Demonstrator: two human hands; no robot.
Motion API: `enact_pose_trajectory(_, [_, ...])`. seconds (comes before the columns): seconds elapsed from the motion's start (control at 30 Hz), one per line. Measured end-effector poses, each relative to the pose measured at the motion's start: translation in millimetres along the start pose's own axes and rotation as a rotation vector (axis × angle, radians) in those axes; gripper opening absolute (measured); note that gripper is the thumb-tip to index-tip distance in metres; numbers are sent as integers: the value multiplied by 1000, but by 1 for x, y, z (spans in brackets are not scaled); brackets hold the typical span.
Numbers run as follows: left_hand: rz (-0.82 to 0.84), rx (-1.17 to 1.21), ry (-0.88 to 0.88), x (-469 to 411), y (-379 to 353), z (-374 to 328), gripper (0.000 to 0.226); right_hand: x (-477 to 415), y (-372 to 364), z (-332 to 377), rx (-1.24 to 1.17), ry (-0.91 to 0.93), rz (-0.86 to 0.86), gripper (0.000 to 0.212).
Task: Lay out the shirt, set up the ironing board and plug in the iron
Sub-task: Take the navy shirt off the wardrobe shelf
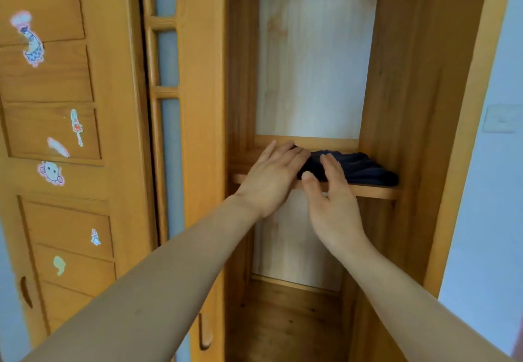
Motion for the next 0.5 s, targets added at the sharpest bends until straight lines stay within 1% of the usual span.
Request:
enact_pose_trajectory(0.13, [-36, 107, -3, -23, -4, 6, 50, -8, 19, -9, 51, -1, -44, 53])
enact_pose_trajectory(0.23, [52, 143, -8, -38, -10, 6, 34, -15, 28, -16, 164, -9, -64, 51])
enact_pose_trajectory(0.3, [78, 192, -18, -39, -14, 5, 32, -18, 30, -20, 212, -7, -64, 50])
enact_pose_trajectory(0.37, [19, 259, -67, -31, -14, 3, 34, -18, 32, -20, 234, 27, -90, 46])
enact_pose_trajectory(0.47, [-164, 305, -100, -2, -6, 3, 16, -16, 38, -10, 315, 126, -222, 34])
enact_pose_trajectory(0.5, [-210, 309, -98, 7, -1, 4, 14, -16, 41, -5, 334, 156, -276, 32])
Point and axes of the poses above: each hand's wrist, its own x-axis away from the middle knuckle, its own y-axis out of the back of the hand, z = x × y, the point moved 5 cm from there along -x, towards the middle knuckle, and after that the axes turned 15 degrees about z, right-handed, at the moved point
